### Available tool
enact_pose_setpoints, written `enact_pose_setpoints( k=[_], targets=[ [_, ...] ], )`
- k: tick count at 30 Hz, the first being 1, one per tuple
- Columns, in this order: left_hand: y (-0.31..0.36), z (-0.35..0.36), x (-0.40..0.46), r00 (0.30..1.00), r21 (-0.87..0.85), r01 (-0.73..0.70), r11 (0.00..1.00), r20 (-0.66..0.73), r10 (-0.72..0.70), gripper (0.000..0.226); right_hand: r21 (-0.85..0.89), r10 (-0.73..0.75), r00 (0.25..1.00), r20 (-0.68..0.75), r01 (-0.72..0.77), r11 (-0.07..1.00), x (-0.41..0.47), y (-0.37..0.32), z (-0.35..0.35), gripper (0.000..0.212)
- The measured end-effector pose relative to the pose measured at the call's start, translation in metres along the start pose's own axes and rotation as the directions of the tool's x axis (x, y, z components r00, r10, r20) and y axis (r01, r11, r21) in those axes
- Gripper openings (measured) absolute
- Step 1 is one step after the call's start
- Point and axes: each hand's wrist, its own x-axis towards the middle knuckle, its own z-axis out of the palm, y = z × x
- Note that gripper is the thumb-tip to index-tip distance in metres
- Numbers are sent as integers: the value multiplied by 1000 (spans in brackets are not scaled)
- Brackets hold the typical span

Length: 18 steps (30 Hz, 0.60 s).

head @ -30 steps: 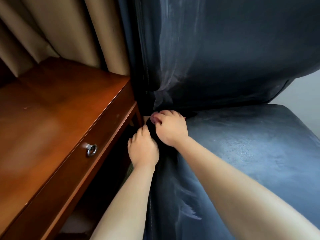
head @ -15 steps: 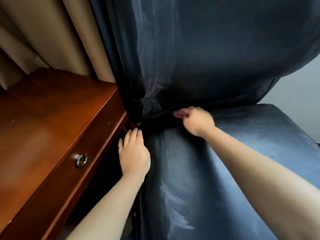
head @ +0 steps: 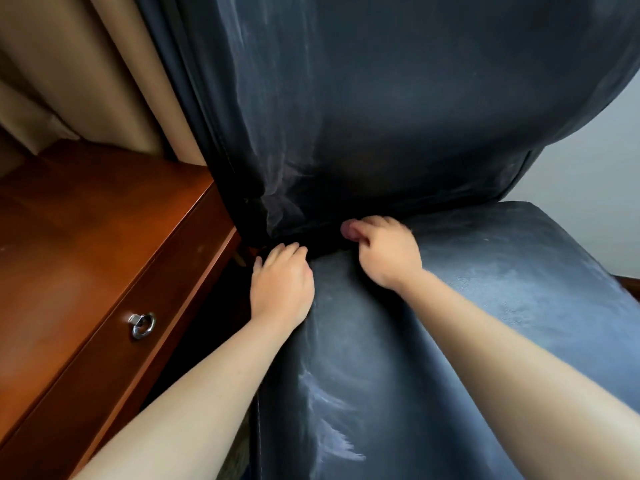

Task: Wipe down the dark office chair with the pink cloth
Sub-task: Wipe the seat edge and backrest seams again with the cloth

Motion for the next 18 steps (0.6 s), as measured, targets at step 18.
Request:
enact_pose_setpoints(
  k=[18],
  targets=[
    [58, 26, 28, 999, 124, -49, 991, -17, 51, 40, 60, 143, 989, 31, -145, 988, 18, 76, -30, 40]
  ],
)
